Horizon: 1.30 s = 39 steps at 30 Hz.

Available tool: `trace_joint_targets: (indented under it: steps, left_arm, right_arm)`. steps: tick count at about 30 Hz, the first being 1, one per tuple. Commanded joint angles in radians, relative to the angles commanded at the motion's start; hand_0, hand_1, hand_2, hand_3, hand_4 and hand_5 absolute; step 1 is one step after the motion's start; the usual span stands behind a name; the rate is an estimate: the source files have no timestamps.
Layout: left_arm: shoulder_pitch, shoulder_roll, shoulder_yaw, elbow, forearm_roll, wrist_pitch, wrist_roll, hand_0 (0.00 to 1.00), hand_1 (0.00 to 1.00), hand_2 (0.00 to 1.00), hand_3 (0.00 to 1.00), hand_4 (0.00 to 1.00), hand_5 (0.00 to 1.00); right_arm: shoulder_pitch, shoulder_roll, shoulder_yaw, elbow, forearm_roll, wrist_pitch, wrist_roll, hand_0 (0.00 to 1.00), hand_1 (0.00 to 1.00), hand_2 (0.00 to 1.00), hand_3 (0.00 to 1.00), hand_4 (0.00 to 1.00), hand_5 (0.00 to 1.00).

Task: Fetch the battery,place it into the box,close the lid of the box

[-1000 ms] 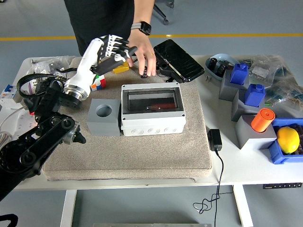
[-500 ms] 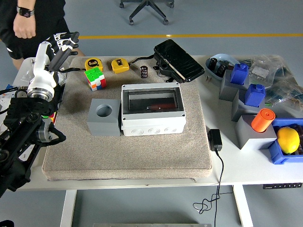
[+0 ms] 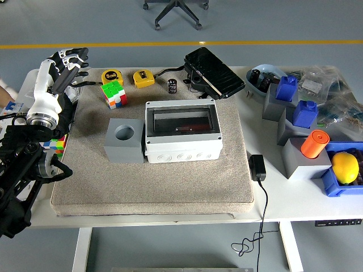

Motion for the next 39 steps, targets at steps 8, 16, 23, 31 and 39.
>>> trace_joint_targets:
  steps: [8, 16, 23, 31, 39]
  left_arm:
    - [0.004, 0.026, 0.025, -0.005, -0.005, -0.006, 0.003, 0.443, 0.550, 0.576, 0.579, 0.917, 0.485]
    - [0.033, 0.019, 0.027, -0.016, -0.006, -0.011, 0.008, 0.437, 0.541, 0.571, 0.571, 0.915, 0.484]
    - [0.030, 0.024, 0.061, -0.011, -0.006, -0.022, 0.027, 0.437, 0.541, 0.570, 0.570, 0.914, 0.483]
    - [0.041, 0.015, 0.073, -0.011, -0.003, -0.029, 0.035, 0.434, 0.535, 0.570, 0.569, 0.914, 0.483]
    - [0.039, 0.012, 0.070, -0.010, -0.003, -0.030, 0.038, 0.430, 0.534, 0.570, 0.570, 0.913, 0.482]
  right_arm:
    - [0.030, -0.006, -0.034, 0.008, 0.014, 0.002, -0.002, 0.592, 0.604, 0.571, 0.557, 0.921, 0.440]
    - [0.006, 0.001, -0.048, -0.004, 0.032, 0.004, -0.004, 0.592, 0.604, 0.573, 0.558, 0.925, 0.442]
    - [0.003, 0.014, -0.065, -0.004, 0.048, 0.005, -0.006, 0.591, 0.605, 0.574, 0.559, 0.926, 0.443]
    - [-0.004, 0.020, -0.079, -0.006, 0.068, 0.006, -0.006, 0.595, 0.605, 0.574, 0.560, 0.927, 0.445]
    - [-0.009, 0.021, -0.101, -0.012, 0.088, 0.007, -0.007, 0.595, 0.606, 0.575, 0.560, 0.928, 0.445]
